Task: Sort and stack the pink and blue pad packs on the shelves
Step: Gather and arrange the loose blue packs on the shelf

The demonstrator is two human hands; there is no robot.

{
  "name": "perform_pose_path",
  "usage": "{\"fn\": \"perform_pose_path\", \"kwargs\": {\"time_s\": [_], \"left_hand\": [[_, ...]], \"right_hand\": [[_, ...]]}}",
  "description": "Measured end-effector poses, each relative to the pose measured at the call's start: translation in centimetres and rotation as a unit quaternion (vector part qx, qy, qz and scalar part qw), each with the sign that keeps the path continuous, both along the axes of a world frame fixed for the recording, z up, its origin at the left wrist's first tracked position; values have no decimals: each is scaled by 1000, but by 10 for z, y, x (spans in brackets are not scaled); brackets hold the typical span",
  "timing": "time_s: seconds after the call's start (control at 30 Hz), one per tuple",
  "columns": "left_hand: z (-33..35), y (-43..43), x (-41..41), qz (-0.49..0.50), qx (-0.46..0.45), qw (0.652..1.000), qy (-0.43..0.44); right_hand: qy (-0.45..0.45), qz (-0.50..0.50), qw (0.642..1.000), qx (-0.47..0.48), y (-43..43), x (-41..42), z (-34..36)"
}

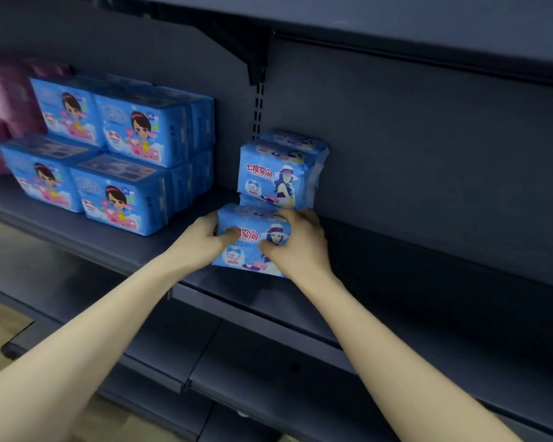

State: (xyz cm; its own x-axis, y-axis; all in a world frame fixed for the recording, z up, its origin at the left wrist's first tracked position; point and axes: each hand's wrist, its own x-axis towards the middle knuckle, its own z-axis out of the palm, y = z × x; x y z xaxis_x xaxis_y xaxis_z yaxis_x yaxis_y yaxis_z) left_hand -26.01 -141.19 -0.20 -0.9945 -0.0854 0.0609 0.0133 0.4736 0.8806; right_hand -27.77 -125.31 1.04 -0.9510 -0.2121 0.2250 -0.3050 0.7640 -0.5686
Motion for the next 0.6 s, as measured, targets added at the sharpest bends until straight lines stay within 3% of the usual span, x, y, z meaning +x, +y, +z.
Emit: {"fn": "perform_pose_path", "kwargs": {"time_s": [0.6], "left_hand": [[-16, -32, -33, -118, 24, 992, 23]], "right_hand": [[-6, -80, 996, 28, -33, -3, -20]]}}
